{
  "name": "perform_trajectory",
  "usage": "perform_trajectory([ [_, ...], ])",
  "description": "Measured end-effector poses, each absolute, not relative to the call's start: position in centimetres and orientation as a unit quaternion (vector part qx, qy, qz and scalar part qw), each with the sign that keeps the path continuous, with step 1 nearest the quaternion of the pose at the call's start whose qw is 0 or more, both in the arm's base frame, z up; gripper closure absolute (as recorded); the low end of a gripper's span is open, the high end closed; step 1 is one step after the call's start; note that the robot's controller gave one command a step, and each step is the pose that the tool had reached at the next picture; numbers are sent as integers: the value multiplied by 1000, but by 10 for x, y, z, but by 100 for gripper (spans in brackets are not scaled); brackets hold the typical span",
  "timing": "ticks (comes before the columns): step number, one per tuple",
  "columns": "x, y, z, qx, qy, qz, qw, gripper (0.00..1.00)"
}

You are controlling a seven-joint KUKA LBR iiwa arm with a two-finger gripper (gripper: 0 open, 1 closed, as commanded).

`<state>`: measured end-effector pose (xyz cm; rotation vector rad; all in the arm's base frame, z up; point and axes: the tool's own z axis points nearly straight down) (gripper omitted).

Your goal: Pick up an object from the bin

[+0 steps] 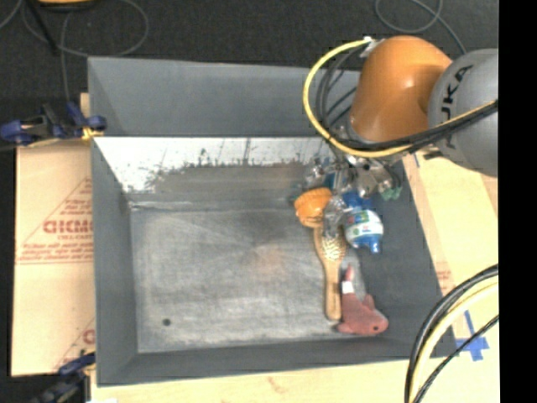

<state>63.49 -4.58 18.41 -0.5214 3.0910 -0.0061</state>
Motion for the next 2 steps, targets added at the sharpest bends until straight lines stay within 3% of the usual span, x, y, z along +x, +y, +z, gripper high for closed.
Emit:
perform_trajectory([
  [2, 641, -53, 94, -409, 913, 0, 2, 100],
])
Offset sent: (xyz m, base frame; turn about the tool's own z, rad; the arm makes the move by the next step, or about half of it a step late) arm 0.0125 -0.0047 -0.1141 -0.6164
